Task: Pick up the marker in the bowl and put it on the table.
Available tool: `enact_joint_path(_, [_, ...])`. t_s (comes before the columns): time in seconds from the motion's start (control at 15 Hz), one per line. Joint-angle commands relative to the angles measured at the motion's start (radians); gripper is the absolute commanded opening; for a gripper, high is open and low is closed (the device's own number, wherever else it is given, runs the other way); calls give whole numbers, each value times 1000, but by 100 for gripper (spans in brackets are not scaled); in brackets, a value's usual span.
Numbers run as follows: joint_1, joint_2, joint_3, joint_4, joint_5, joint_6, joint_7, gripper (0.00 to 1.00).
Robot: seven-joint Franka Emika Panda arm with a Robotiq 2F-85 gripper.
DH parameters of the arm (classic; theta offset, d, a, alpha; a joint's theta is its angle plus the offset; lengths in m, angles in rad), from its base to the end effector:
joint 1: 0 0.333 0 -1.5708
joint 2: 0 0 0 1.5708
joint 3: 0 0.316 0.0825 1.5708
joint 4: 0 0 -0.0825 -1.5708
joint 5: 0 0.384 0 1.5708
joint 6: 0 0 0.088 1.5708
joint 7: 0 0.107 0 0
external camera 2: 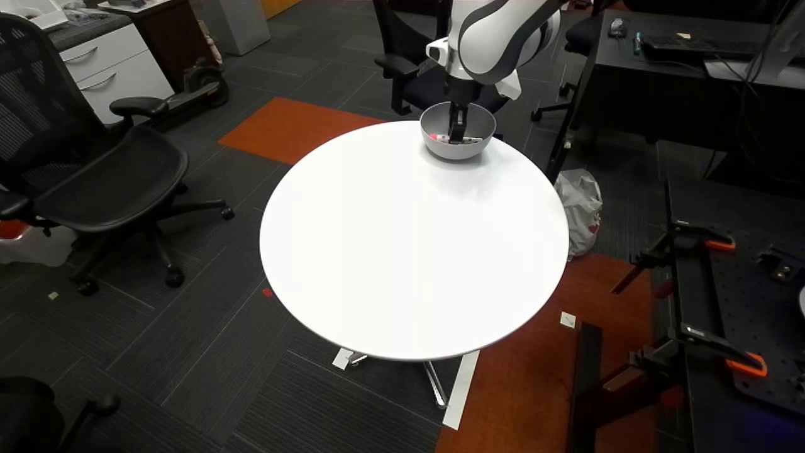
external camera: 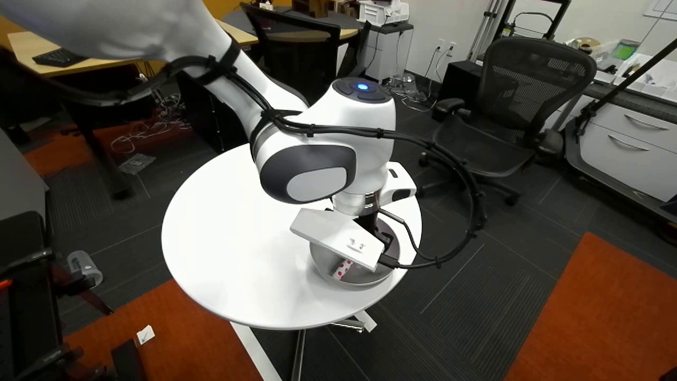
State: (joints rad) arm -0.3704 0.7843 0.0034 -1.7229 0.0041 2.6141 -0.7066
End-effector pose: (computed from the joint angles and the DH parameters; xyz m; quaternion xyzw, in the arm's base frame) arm 0.6295 -0.2423 0.1410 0.9846 0.1665 0.0471 0.0253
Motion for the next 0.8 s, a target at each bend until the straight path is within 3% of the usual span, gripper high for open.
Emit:
enact_joint_path(0.0, [-20,21,16,44,-7,-47,-10,19])
enact_joint_path(0.2, [-13,8,12,42,-4,-73,9,0])
enact_joint_path(0.33, [-7,-55,8,-4,-1,-73,26,5])
enact_joint_path(0.73, [50,-318,-29,-181,-40,-36,80,5])
